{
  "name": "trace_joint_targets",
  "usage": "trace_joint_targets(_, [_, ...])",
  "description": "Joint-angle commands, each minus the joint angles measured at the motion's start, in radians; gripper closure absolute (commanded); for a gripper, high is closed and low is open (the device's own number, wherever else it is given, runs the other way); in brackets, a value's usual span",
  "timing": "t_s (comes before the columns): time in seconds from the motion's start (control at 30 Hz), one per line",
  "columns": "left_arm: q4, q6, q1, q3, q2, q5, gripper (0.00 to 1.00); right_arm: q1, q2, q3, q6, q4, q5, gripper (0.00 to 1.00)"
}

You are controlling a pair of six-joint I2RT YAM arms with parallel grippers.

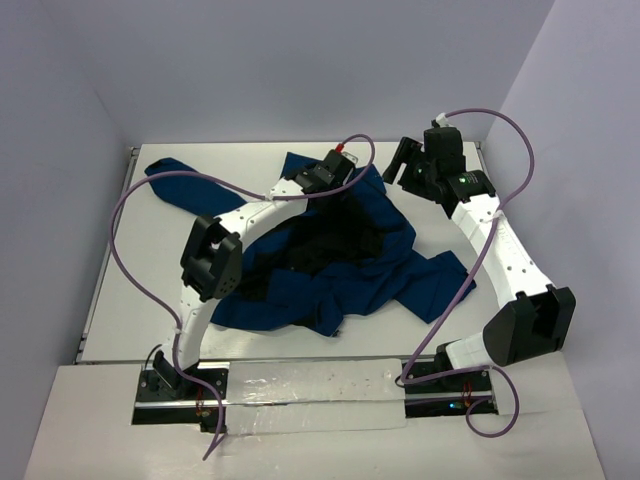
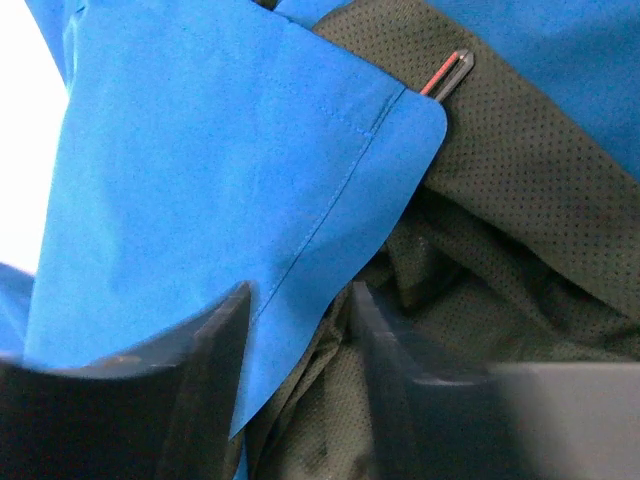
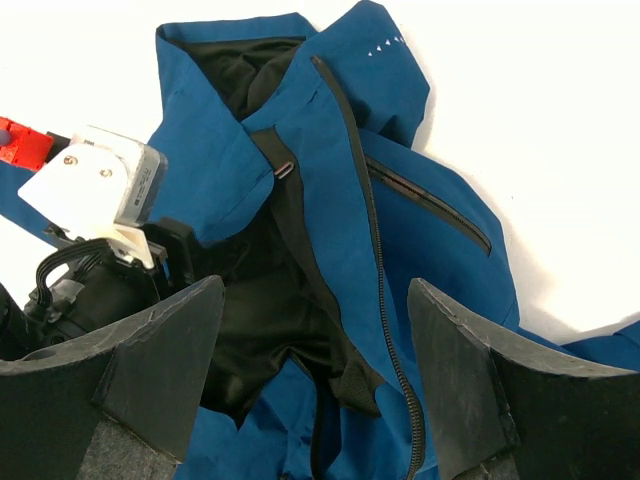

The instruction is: Zip up the jacket

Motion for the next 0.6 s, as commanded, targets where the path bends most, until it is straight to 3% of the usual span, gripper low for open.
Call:
trace_joint_targets(0.0, [0.048, -0.031, 0.024, 0.032, 0.007, 0.029, 0.57, -0.008, -0.037, 0.004, -0.005, 0.019, -0.002, 0.19])
trace_joint_targets(0.3, [0.058, -0.067, 0.074, 0.017, -0.005, 0.137, 0.85, -0.009, -0.039, -0.001, -0.007, 0.018, -0.026, 0.19])
trace_joint_targets(0.4, [0.063, -0.077, 0.084, 0.006, -0.013, 0.156, 0.99, -0.009, -0.041, -0.002, -0.008, 0.018, -0.031, 0.19])
trace_joint_targets(0.57, [0.071, -0.100, 0.096, 0.000, -0.011, 0.182, 1.00, -0.009, -0.044, -0.002, -0.014, 0.014, -0.034, 0.19])
